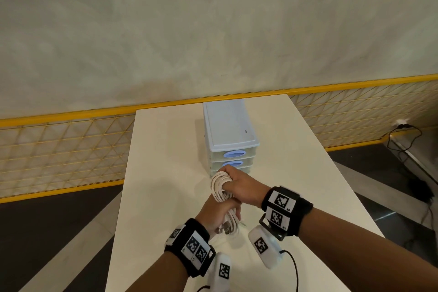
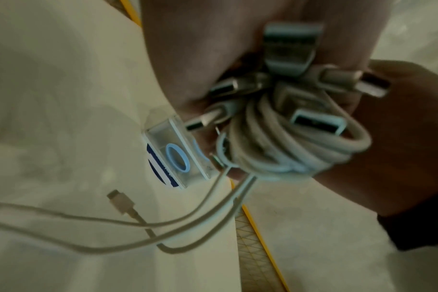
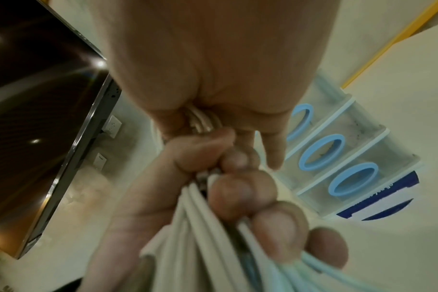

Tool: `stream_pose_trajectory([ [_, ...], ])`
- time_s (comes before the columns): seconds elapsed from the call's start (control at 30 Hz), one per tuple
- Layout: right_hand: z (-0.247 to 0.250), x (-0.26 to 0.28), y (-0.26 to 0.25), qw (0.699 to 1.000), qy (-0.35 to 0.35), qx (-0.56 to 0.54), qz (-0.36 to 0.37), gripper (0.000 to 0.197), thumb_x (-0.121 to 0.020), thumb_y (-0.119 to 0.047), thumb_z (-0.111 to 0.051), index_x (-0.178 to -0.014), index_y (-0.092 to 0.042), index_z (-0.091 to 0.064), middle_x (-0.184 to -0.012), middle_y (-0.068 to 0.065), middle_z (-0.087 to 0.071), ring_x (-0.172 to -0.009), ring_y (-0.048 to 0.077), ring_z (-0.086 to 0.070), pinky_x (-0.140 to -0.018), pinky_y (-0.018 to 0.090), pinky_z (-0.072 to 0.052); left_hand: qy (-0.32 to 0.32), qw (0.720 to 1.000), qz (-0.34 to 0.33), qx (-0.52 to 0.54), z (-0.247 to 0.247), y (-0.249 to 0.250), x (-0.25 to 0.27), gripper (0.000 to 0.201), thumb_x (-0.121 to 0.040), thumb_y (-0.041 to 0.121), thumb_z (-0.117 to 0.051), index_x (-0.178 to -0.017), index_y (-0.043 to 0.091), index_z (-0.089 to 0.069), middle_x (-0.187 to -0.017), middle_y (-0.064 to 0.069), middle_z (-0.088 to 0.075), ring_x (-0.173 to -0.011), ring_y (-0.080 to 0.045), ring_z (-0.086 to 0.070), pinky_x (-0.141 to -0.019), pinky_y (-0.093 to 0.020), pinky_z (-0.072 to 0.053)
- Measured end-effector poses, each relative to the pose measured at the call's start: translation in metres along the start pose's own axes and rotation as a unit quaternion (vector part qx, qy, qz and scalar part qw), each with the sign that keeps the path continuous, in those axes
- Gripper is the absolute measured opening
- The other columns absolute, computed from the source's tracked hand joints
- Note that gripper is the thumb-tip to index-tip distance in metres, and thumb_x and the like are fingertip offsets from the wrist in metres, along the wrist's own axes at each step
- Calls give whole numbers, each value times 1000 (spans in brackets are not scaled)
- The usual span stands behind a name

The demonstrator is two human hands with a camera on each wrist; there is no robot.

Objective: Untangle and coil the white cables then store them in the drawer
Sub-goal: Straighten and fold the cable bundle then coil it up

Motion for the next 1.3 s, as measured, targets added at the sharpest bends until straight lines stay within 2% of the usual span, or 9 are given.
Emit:
stream_pose_trajectory([
  [0.17,-13,12,20,990,-31,-139,-12,51,-86,-42,-57,-128,-16,-42,-85,-7,-60,-58,9,-55,-58,27,-45,5,985,30,171,6,1,2,12,-81,7,-57,-71,4,-65,-53,-12,-51,-47,-21,-51,-49,-27,-45],
  [0.27,-22,19,31,993,-66,-98,-8,73,-73,-61,-62,-131,-21,-41,-115,-3,-61,-97,8,-59,-86,27,-49,1,984,34,174,15,2,1,26,-87,5,-49,-69,-4,-66,-57,-16,-61,-49,-23,-59,-46,-25,-46],
  [0.4,-38,25,26,989,-107,-96,25,50,-89,-28,-58,-134,-19,-37,-139,-3,-48,-127,3,-45,-107,23,-37,-21,990,14,142,11,8,1,26,-80,12,-56,-62,-4,-65,-63,-16,-64,-51,-22,-56,-47,-24,-41],
  [0.53,-36,23,14,983,-114,-128,59,40,-95,-16,-50,-132,-15,-36,-124,-2,-56,-109,11,-59,-93,27,-48,-24,993,12,117,13,9,-2,28,-78,25,-59,-59,4,-63,-60,-12,-59,-39,-23,-45,-39,-22,-32],
  [0.7,-34,18,29,989,-78,-123,16,46,-84,-41,-63,-121,-23,-43,-86,-4,-55,-69,24,-64,-63,29,-56,-21,986,-15,165,18,14,-5,31,-75,22,-61,-54,2,-50,-54,-13,-47,-45,-23,-47,-43,-25,-37],
  [0.83,-38,20,51,994,-101,-43,-21,51,-79,-61,-53,-114,-24,-48,-73,-6,-63,-45,10,-48,-53,19,-42,17,979,-24,203,32,20,-8,26,-77,12,-64,-56,7,-50,-49,-9,-46,-43,-21,-48,-45,-26,-38],
  [0.97,-20,23,72,994,-101,11,-27,23,-92,-43,-48,-90,-21,-58,-56,-10,-53,-54,10,-47,-67,26,-41,77,959,-23,273,63,18,-10,30,-86,3,-53,-58,11,-47,-44,-4,-42,-41,-18,-45,-46,-25,-44],
  [1.13,-10,24,85,971,-134,196,-30,21,-98,-29,-37,-83,-29,-52,-79,-9,-56,-80,13,-50,-73,21,-39,94,958,20,270,77,2,-10,32,-86,6,-55,-55,12,-49,-45,-4,-43,-40,-17,-44,-46,-23,-43],
  [1.3,4,16,51,918,-32,377,120,27,-98,-30,-39,-107,-14,-59,-103,7,-62,-92,23,-54,-83,29,-40,53,985,110,122,67,-20,-3,18,-84,14,-63,-91,-2,-67,-50,-6,-51,-42,-20,-52,-45,-22,-42],
])
Point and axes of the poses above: each hand's wrist, its own x-axis away from the middle knuckle, its own z-axis out of the back of the hand, y = z × x, the point moved 10 cm from there along -x, towards the middle knuckle
